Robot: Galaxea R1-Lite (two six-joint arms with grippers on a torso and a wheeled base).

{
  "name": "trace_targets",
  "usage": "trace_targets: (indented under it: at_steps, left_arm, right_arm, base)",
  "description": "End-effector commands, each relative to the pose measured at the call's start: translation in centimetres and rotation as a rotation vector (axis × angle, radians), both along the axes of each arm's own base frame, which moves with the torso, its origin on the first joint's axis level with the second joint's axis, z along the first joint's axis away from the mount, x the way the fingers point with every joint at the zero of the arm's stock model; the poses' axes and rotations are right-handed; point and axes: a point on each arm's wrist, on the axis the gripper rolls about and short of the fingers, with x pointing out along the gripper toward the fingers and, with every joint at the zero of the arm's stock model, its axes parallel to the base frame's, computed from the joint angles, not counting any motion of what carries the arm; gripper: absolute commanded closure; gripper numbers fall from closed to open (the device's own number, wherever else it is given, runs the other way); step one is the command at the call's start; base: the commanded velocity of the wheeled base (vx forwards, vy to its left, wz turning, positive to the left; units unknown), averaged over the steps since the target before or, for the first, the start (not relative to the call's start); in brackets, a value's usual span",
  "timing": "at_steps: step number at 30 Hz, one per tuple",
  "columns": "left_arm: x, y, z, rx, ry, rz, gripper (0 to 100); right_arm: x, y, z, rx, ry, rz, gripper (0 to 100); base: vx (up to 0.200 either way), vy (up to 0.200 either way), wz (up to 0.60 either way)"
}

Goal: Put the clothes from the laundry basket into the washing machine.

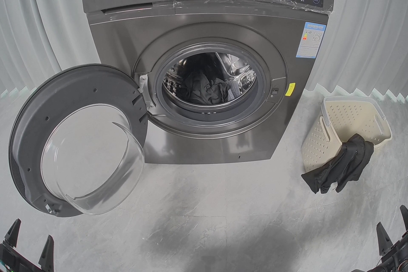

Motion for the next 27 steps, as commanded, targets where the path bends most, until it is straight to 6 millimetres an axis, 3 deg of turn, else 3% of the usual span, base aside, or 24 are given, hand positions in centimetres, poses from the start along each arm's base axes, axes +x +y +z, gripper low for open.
trace_targets:
  at_steps: [1,6,13,14,16,17,18,19,20,24,27]
  left_arm:
    - [0.05,-0.05,-0.66,-0.003,0.020,-0.025,0]
    - [0.05,-0.02,-0.61,-0.015,0.015,-0.013,0]
    - [0.05,-0.02,-0.61,-0.017,0.015,-0.013,0]
    - [0.05,-0.02,-0.61,-0.018,0.015,-0.013,0]
    - [0.05,-0.02,-0.61,-0.018,0.015,-0.013,0]
    - [0.05,-0.02,-0.61,-0.018,0.015,-0.013,0]
    - [0.05,-0.02,-0.61,-0.020,0.015,-0.011,0]
    - [0.05,-0.02,-0.61,-0.023,0.015,-0.011,0]
    - [0.05,-0.02,-0.61,-0.026,0.015,-0.012,0]
    - [0.05,-0.02,-0.61,-0.025,0.015,-0.012,0]
    - [0.05,-0.02,-0.63,-0.015,0.017,-0.013,0]
  right_arm:
    - [-0.01,0.00,-0.02,0.006,-0.002,-0.001,0]
    - [-0.07,-0.37,0.00,0.007,0.002,-0.158,0]
    - [0.00,-0.25,0.07,-0.059,-0.008,-0.110,0]
    - [-0.01,-0.23,0.01,-0.038,-0.001,-0.099,0]
    - [-0.05,0.35,-0.01,-0.055,-0.008,0.159,0]
    - [-0.08,0.36,0.02,-0.059,0.001,0.159,0]
    - [-0.09,0.31,0.04,-0.055,0.005,0.135,0]
    - [-0.04,-0.19,-0.13,-0.030,0.053,-0.098,0]
    - [-0.08,-0.42,-0.22,0.002,0.063,-0.199,0]
    - [-0.04,-0.08,-0.62,-0.034,0.061,-0.031,0]
    - [-0.03,-0.06,-0.65,-0.026,0.056,-0.021,0]
  base:
    - [0.000,-0.200,0.00]
    - [0.000,-0.080,0.00]
    - [0.000,0.000,0.00]
    - [0.000,0.000,0.00]
    - [0.000,0.000,0.00]
    - [0.000,0.000,0.00]
    - [0.000,0.000,0.00]
    - [0.000,0.000,0.00]
    - [0.000,0.000,0.00]
    - [0.000,0.000,0.00]
    - [0.000,-0.067,0.00]
